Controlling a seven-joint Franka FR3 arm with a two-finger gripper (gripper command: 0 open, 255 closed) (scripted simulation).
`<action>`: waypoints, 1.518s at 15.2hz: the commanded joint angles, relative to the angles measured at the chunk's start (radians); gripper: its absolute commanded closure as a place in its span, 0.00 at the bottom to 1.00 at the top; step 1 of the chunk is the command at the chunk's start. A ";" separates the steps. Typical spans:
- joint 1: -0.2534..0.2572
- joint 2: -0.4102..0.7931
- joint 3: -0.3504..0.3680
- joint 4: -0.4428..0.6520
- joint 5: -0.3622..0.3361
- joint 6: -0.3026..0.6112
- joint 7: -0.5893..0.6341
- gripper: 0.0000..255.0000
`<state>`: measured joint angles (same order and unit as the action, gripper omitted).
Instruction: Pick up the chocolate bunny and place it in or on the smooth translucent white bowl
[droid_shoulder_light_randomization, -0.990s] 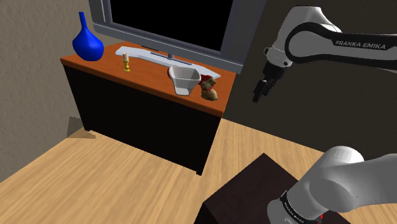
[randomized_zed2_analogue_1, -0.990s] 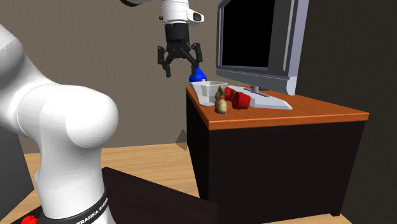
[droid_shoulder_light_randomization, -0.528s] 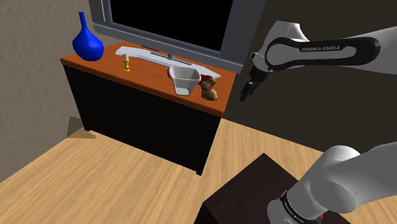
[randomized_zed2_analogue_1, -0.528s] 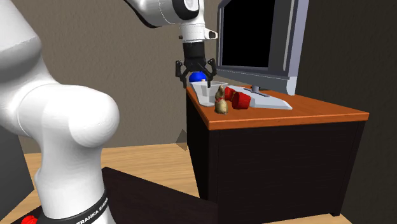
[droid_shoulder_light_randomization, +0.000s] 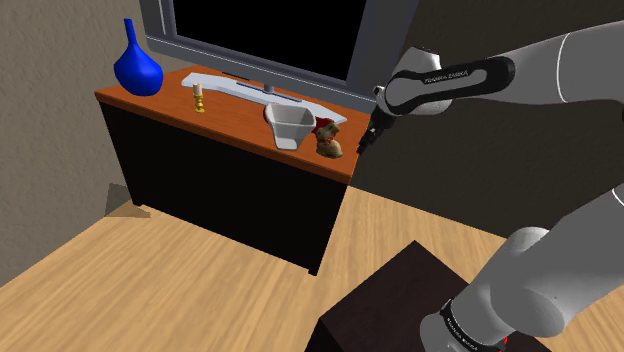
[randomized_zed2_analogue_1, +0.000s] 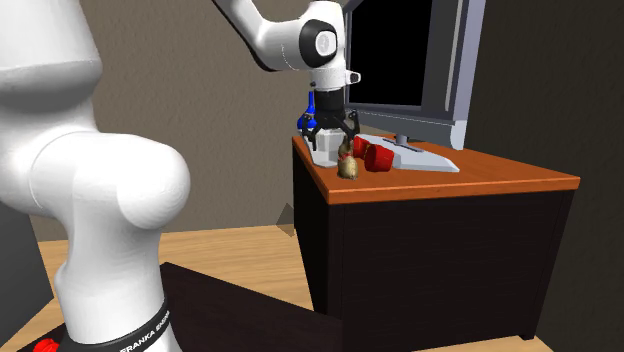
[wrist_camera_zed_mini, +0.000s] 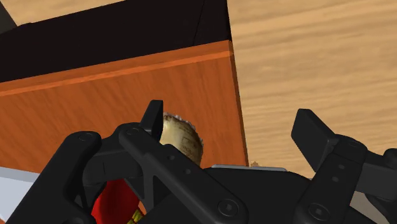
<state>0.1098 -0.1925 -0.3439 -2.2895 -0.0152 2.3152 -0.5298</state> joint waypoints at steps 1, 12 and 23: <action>0.014 0.076 -0.019 0.043 0.053 0.049 -0.064 0.00; -0.004 0.414 -0.004 0.292 0.341 0.171 -0.351 0.00; -0.012 0.466 0.010 0.301 0.377 0.209 -0.374 0.00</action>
<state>0.0973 0.2738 -0.3335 -1.9885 0.3618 2.5241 -0.9041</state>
